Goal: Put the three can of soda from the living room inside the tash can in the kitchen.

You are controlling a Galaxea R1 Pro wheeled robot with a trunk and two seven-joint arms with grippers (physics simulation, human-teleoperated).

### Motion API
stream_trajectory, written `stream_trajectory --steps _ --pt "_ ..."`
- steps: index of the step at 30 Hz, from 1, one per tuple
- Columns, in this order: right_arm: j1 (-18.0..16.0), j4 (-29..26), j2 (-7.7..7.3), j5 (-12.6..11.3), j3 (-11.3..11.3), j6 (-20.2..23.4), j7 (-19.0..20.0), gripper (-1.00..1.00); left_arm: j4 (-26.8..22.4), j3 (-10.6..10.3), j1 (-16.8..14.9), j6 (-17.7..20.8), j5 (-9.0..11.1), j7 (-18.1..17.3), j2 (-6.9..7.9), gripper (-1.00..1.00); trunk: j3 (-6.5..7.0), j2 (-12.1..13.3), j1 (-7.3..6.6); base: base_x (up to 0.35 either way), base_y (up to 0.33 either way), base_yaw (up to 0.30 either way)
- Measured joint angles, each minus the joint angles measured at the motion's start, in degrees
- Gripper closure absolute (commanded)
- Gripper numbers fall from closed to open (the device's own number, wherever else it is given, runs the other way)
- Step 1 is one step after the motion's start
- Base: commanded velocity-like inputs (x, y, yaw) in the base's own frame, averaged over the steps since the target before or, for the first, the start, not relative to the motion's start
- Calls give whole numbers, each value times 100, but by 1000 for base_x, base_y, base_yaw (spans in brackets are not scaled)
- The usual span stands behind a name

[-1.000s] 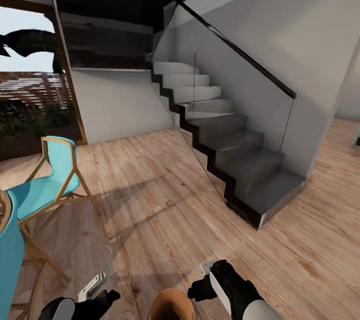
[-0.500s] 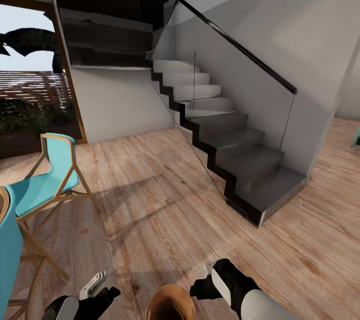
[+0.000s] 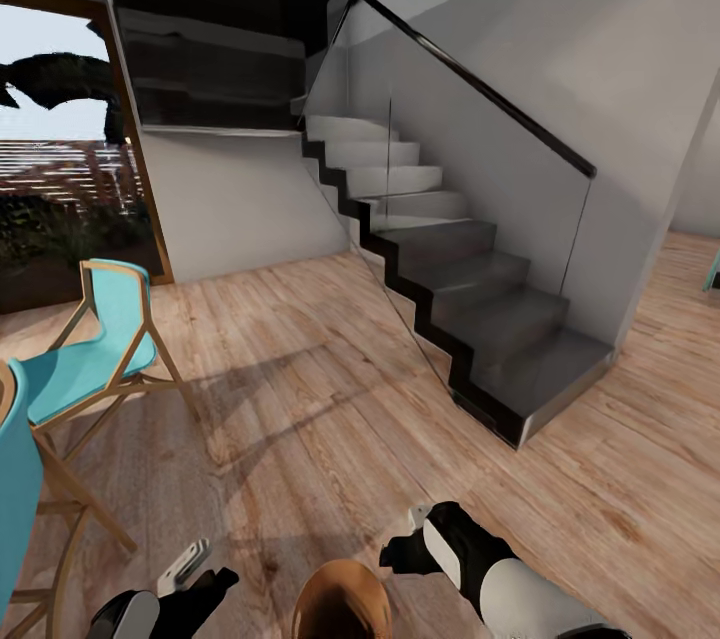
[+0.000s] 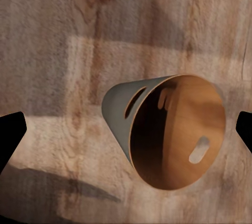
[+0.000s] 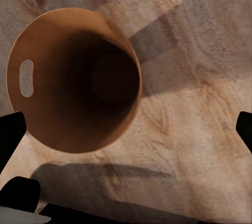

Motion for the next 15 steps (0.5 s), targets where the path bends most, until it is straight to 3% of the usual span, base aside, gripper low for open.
stream_trajectory --steps 3,6,8,15 --pt "-97 -3 -14 -51 -16 -1 -1 -100 17 0 -1 -39 5 -13 14 -100 -54 -120 66 0 0 0" --pt "-138 6 -22 -268 -53 -1 -18 -100 32 3 -1 -50 11 -11 28 -100 -108 -241 132 0 0 0" --pt "-156 25 -25 -632 -175 -3 -102 -100 40 7 -3 -44 42 -53 37 -100 -144 -321 176 0 0 0" --pt "-157 35 -27 -825 -232 -5 -168 -100 60 25 -3 52 67 -86 44 -100 -269 -602 329 0 0 0"
